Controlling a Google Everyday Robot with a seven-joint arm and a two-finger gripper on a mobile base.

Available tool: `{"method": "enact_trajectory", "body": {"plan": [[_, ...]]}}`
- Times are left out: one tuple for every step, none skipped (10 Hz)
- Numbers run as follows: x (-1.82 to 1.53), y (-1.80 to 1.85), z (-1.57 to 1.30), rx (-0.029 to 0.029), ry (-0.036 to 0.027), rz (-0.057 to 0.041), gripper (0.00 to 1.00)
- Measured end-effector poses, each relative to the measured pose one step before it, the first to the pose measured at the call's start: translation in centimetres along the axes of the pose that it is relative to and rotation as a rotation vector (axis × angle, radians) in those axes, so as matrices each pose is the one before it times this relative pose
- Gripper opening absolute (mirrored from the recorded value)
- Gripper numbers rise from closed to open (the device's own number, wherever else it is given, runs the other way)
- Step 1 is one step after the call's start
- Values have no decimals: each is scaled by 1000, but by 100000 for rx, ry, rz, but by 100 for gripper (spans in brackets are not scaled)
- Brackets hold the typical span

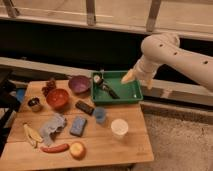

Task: Stack bowls on top of each other

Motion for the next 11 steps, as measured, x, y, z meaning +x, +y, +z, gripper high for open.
{"method": "enact_trajectory", "body": {"plan": [[80,2578,-131,-3358,328,-4431,80],[-7,2963,-127,-3592,119,-4874,80],[-14,3057,-62,-3632,164,-4704,80],[-64,3677,-149,-4530,-327,-4896,80],[-137,2161,-50,-2704,-643,-2399,80],[-178,3029,38,-3835,-738,-2996,80],[89,2884,302,-3373,638,-3752,80],[-11,323,-35,-391,-56,-560,80],[5,-346,-67,422,-42,317,80],[-4,119,52,-105,71,-157,80],[31,159,0,-638,142,-85,80]]}}
